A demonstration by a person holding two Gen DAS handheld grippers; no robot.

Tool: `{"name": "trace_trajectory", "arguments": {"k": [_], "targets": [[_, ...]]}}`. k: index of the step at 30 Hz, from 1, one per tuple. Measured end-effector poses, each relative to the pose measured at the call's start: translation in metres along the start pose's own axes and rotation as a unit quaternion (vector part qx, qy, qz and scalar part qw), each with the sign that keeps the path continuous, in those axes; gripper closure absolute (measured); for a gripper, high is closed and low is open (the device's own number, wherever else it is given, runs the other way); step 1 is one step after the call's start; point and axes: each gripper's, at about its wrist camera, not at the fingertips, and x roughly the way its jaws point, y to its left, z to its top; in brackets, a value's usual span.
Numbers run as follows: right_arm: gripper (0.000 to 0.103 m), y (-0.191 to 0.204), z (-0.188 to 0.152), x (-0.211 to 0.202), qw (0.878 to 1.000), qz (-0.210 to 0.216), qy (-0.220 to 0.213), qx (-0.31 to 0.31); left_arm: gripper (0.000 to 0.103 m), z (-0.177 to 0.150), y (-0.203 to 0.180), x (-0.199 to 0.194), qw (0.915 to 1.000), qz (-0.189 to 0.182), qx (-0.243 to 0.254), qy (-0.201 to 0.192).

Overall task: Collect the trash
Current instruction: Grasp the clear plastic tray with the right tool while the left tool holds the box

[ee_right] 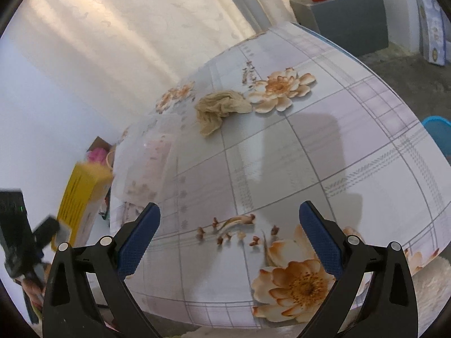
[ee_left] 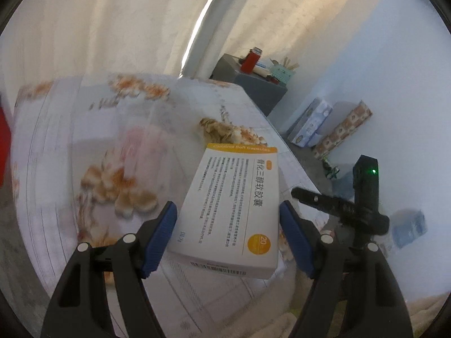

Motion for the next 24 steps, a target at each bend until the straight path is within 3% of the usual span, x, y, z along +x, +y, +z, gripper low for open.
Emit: {"name": "trace_trajectory", "arguments": {"k": [6, 16, 24], "targets": [[0.009, 0.012, 0.007, 0.016, 0.999, 0.026, 0.018, 0.003, 0.031, -0.037, 0.051, -0.023, 0.9959, 0.017, -0.088, -0.011], [0.026, 0.065, 0.027, 0.085, 0.99, 0.111, 0.087, 0.014, 0.031, -0.065, 0.097, -0.031, 0.9875, 0.074, -0.135, -0.033], [0.057, 0.072, 0.032, 0.13, 0.991, 0.064, 0.117, 0.031, 0.03, -0.066, 0.107, -0.012, 0.9841, 0.12, -0.127, -0.035]]}}
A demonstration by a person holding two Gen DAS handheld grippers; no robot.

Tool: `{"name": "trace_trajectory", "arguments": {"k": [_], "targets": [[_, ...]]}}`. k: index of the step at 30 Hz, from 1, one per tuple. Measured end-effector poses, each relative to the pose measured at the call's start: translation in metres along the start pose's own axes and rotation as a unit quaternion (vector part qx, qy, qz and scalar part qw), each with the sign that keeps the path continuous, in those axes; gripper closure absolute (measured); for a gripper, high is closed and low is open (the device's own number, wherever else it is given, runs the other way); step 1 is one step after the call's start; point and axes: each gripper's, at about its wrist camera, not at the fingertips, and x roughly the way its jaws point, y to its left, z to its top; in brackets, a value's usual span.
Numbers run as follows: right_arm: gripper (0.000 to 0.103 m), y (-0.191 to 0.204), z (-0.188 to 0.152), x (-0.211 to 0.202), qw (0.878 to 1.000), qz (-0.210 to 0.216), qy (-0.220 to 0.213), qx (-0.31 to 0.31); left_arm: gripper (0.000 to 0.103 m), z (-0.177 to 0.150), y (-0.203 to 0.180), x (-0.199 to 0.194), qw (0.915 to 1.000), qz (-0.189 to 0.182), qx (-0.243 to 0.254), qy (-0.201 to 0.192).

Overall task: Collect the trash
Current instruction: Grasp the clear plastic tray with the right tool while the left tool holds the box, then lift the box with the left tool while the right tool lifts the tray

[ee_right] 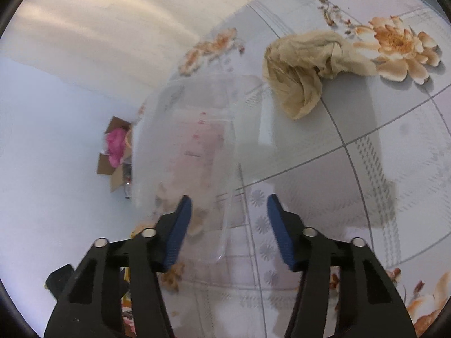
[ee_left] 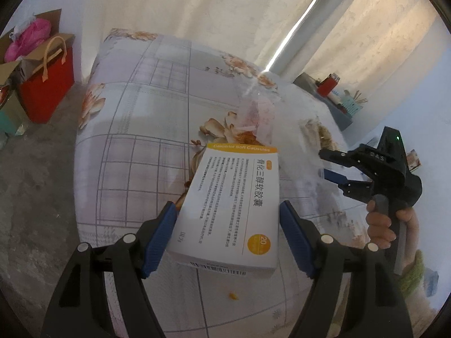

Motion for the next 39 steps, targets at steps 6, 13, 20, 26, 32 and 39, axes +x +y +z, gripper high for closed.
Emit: {"name": "trace_trajectory", "arguments": {"k": [6, 13, 20, 26, 32, 39], "targets": [[0.096, -0.004, -0.002, 0.012, 1.0, -0.011, 0.009, 0.001, 0.03, -0.006, -0.008, 0.013, 0.9995, 0.03, 0.009, 0.001], [0.101, -0.002, -0.015, -0.021, 0.998, -0.045, -0.027, -0.039, 0.03, -0.013, -0.026, 0.018, 0.999, 0.035, 0.027, 0.009], [0.101, -0.031, -0.047, -0.087, 0.987, -0.121, -0.065, -0.087, 0.03, -0.032, -0.06, 0.023, 0.9972, 0.021, 0.062, 0.036], [0.101, -0.086, -0.078, -0.147, 0.979, -0.177, -0.083, -0.058, 0.029, -0.044, -0.102, 0.043, 0.99, 0.015, 0.118, 0.076], [0.096, -0.109, -0.098, -0.165, 0.977, -0.187, -0.092, -0.034, 0.021, -0.045, -0.135, 0.066, 0.9763, 0.034, 0.184, 0.108], [0.072, -0.11, -0.098, -0.164, 0.973, -0.203, -0.101, -0.035, 0.021, -0.046, -0.155, 0.091, 0.958, 0.086, 0.254, 0.102]]}}
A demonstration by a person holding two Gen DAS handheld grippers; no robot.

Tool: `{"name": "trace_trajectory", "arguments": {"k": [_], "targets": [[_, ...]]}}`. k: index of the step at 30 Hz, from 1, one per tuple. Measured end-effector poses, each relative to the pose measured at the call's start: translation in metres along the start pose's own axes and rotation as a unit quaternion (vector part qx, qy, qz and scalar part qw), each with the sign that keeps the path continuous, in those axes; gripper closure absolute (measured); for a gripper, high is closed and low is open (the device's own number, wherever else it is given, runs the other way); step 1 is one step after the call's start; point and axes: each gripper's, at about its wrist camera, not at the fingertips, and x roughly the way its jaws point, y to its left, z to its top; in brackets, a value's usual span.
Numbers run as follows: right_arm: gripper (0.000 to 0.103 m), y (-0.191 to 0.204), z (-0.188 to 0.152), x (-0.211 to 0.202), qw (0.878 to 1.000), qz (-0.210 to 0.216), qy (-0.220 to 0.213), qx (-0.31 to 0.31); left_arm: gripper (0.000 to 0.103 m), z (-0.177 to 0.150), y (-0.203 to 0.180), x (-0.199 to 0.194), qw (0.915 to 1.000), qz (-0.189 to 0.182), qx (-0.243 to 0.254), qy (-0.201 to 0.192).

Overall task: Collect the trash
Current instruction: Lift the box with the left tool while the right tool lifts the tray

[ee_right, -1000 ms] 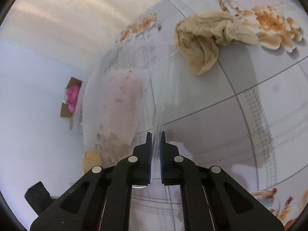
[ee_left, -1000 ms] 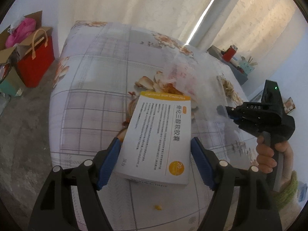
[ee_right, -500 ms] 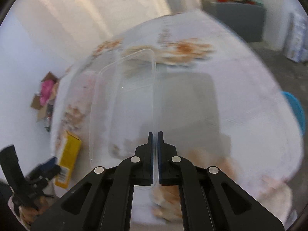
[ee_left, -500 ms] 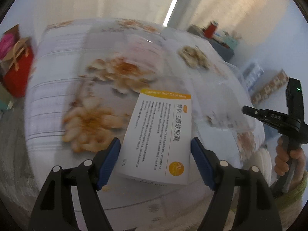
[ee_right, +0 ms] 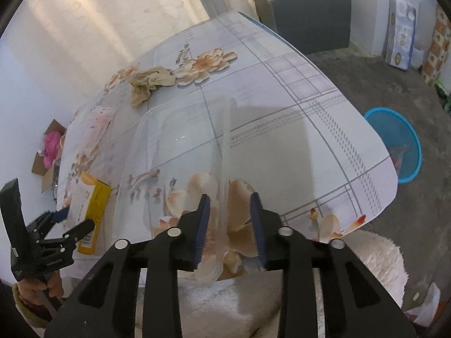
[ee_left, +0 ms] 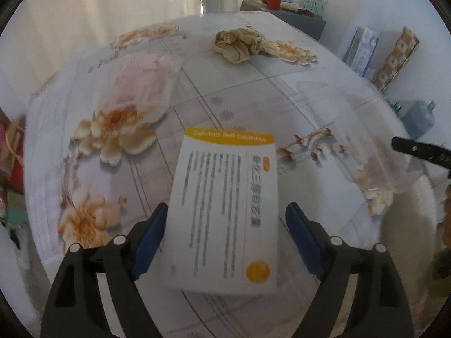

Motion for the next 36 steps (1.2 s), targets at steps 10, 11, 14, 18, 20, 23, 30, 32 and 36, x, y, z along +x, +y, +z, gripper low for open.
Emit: {"name": "trace_trajectory", "arguments": {"k": [10, 11, 14, 18, 20, 23, 30, 32, 36], "targets": [[0.073, 0.005, 0.012, 0.018, 1.0, -0.012, 0.006, -0.015, 0.021, 0.007, -0.01, 0.012, 0.9992, 0.028, 0.025, -0.01], [0.076, 0.005, 0.012, 0.02, 1.0, -0.013, 0.007, -0.016, 0.021, 0.006, -0.011, 0.013, 0.9992, 0.029, 0.027, -0.01], [0.082, 0.008, 0.013, 0.025, 1.0, -0.017, 0.01, -0.018, 0.021, 0.006, -0.01, 0.015, 0.999, 0.031, 0.03, -0.01], [0.086, 0.016, 0.015, 0.03, 0.999, -0.026, 0.01, -0.027, 0.021, 0.006, -0.007, 0.016, 0.999, 0.034, 0.028, -0.013], [0.088, 0.019, 0.016, 0.032, 0.999, -0.03, 0.01, -0.032, 0.021, 0.007, -0.004, 0.017, 0.9991, 0.032, 0.024, -0.014], [0.092, 0.023, 0.017, 0.034, 0.999, -0.035, 0.009, -0.037, 0.022, 0.007, -0.004, 0.017, 0.9992, 0.028, 0.023, -0.014], [0.098, 0.026, 0.016, 0.038, 0.998, -0.039, 0.007, -0.043, 0.028, 0.007, -0.004, 0.017, 0.9994, 0.02, 0.018, -0.022], [0.099, 0.026, 0.015, 0.038, 0.998, -0.036, 0.006, -0.042, 0.031, 0.008, -0.003, 0.017, 0.9994, 0.017, 0.015, -0.026], [0.099, 0.026, 0.014, 0.037, 0.999, -0.035, -0.001, -0.037, 0.033, 0.008, -0.003, 0.017, 0.9992, 0.014, 0.016, -0.033]]}}
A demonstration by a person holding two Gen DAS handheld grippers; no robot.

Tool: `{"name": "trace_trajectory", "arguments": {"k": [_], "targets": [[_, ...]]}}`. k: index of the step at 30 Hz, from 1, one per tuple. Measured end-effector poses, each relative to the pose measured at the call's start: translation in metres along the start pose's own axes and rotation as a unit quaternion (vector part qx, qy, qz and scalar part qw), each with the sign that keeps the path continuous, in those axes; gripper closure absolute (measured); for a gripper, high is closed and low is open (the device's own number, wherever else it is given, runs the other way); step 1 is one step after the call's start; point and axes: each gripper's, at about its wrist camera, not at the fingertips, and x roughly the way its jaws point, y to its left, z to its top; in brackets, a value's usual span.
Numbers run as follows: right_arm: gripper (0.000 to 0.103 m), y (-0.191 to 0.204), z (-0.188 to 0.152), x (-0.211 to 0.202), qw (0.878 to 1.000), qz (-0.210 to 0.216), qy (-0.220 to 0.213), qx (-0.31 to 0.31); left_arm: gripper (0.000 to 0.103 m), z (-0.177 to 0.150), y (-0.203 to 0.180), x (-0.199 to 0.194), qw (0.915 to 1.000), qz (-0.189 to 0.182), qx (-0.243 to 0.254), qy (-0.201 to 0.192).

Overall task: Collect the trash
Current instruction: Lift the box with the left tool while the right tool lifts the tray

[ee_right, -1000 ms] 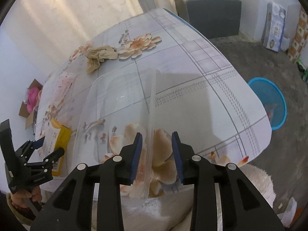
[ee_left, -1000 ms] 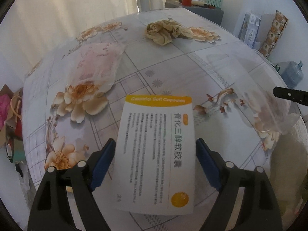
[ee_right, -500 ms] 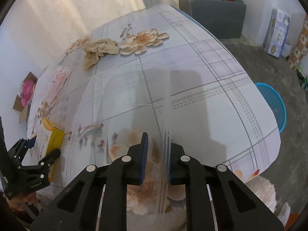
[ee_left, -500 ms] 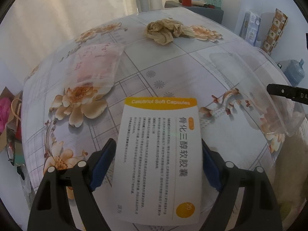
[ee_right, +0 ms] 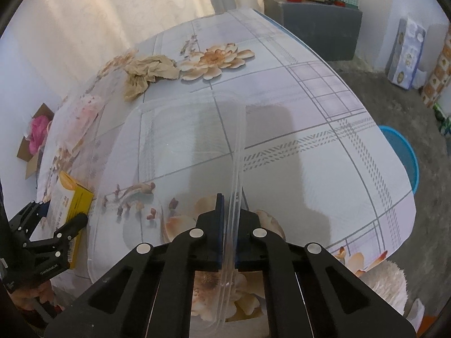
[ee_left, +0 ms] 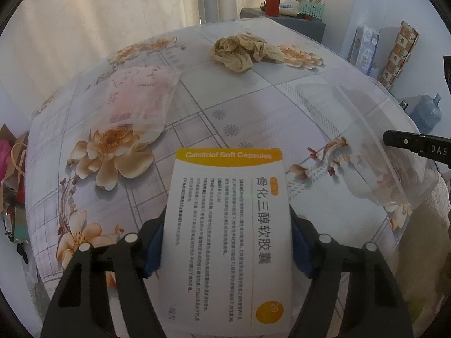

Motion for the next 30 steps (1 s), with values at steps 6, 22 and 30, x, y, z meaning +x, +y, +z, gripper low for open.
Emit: {"name": "trace_trajectory", "arguments": {"k": [6, 22, 30], "targets": [[0.1, -0.002, -0.003, -0.005, 1.0, 0.003, -0.012, 0.014, 0.033, -0.001, 0.003, -0.001, 1.0, 0.001, 0.0, -0.006], [0.101, -0.022, -0.006, -0.032, 0.997, 0.033, -0.052, 0.051, 0.033, 0.012, -0.005, -0.03, 0.9987, 0.017, 0.004, -0.047], [0.101, -0.041, -0.011, -0.051, 0.993, 0.05, -0.074, 0.074, 0.033, 0.026, -0.027, -0.043, 0.9974, 0.002, 0.026, -0.068]]}}
